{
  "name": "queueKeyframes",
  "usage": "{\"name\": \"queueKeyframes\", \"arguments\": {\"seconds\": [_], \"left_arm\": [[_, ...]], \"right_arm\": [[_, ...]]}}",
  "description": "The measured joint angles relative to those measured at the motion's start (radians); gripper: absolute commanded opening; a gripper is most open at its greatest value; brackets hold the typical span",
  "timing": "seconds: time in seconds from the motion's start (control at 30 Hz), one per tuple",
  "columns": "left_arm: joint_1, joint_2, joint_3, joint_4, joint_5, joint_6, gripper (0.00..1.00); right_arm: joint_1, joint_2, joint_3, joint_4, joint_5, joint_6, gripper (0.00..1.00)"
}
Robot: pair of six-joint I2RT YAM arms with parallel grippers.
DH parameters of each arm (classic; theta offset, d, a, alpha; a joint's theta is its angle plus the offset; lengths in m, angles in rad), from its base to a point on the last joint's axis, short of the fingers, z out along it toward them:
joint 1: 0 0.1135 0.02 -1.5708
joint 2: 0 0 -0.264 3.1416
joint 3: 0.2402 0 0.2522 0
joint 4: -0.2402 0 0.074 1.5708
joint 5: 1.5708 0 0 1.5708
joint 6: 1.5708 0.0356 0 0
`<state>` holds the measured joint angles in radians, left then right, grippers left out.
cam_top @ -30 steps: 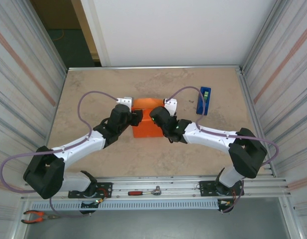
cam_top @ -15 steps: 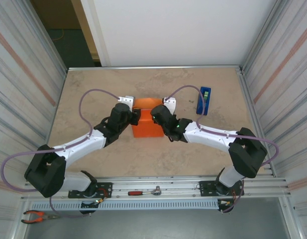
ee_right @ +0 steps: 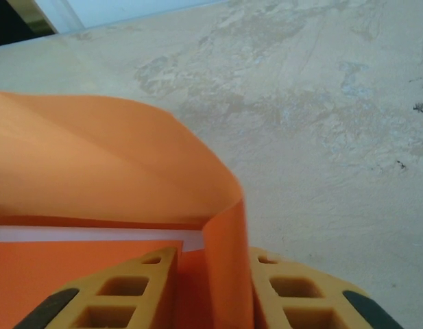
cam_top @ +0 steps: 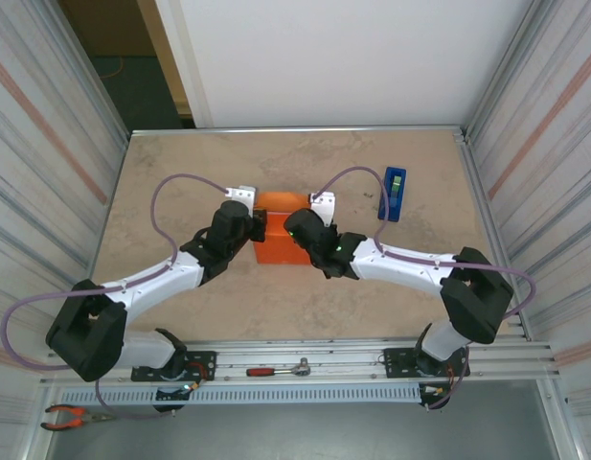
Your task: Wrap the gift box in paper
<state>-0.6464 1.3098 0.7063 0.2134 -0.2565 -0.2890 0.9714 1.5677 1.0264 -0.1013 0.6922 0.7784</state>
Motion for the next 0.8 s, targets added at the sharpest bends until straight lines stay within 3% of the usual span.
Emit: {"name": "queueKeyframes", "arguments": {"seconds": [0.2,0.37,0.63,0.8], "left_arm": [[0.0,0.0,-0.002,0.002,-0.019,-0.031,0.15],[0.0,0.0,-0.002,0.002,-0.024,-0.043,0.2],[-0.005,-0.013,0.011,-0.027,0.021,-0.02,0.47],[0.046,-0.095,0.011,-0.06,0.082,-0.014,0.6]], "right_arm": [[0.0,0.022,0.026,-0.021,0.034,-0.002,0.08],[0.0,0.035,0.041,-0.032,0.049,-0.003,0.0],[-0.001,0.04,0.046,-0.031,0.06,-0.005,0.0],[-0.001,0.045,0.05,-0.029,0.064,-0.004,0.0]]}}
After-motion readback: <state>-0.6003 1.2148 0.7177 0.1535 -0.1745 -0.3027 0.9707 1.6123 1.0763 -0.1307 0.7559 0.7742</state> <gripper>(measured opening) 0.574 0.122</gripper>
